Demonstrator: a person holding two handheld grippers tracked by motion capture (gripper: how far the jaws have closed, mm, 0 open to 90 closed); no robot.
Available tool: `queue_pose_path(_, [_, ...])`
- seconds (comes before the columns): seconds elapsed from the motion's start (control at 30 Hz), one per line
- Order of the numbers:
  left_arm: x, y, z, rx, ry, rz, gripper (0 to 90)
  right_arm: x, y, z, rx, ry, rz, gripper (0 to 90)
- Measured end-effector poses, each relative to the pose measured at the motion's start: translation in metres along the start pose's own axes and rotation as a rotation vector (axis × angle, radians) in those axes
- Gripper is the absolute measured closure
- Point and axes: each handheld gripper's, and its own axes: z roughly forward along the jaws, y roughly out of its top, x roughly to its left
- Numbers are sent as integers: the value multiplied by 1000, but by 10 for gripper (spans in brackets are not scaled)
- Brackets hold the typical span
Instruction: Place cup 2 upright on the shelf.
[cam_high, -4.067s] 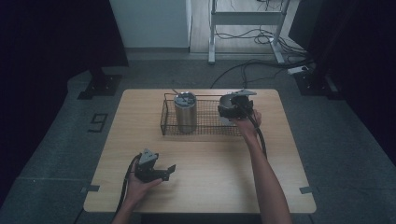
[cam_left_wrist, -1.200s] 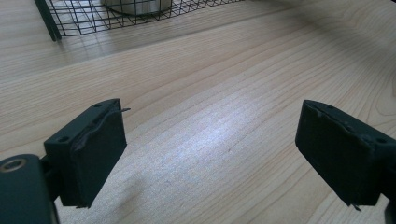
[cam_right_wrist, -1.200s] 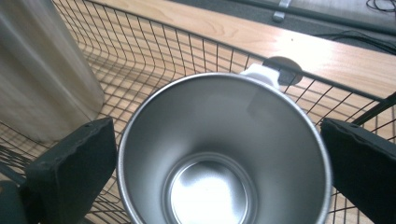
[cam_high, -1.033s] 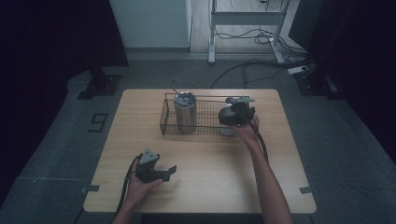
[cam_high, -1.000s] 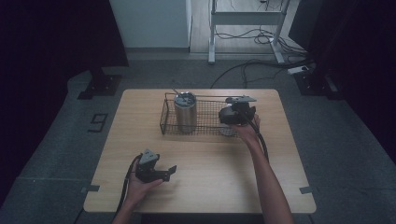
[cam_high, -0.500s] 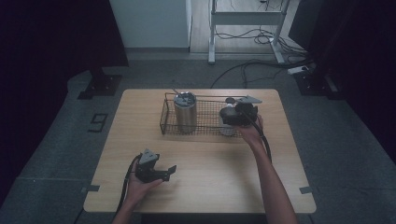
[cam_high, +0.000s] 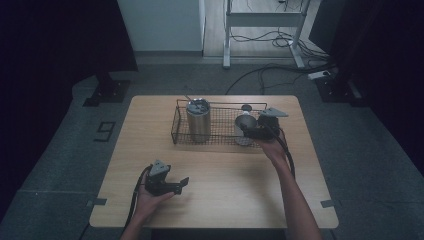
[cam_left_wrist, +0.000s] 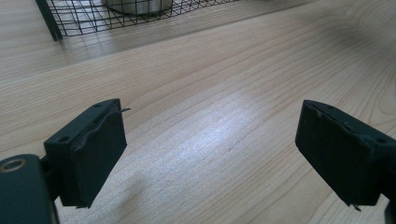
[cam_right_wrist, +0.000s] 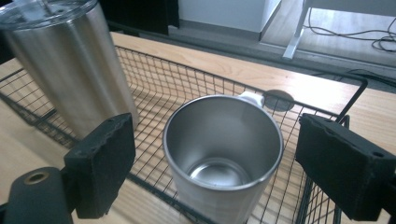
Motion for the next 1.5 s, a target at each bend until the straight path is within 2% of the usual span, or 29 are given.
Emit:
queue_pose_path(0.37, [-1, 0, -1, 0, 4, 8, 88, 4, -15, -25, -27, 26, -24, 155])
queue_pose_path(0.83, [-3, -1, 2, 11, 8, 11, 88, 0, -51, -61, -38, 49, -24, 167])
queue_pose_path(1.0, [-5, -2, 4, 17, 4, 19, 88, -3, -70, -75, -28, 50, -23, 170])
queue_pose_path(1.33, [-5, -3, 5, 22, 10, 21, 88, -6, -100, -89, -5, 49, 3, 169])
queue_pose_path(1.47, [-4, -3, 6, 24, 12, 20, 88, -10, -120, -93, 24, 48, 21, 167])
queue_pose_path(1.5, [-4, -3, 6, 24, 12, 20, 88, -10, -120, -93, 24, 48, 21, 167])
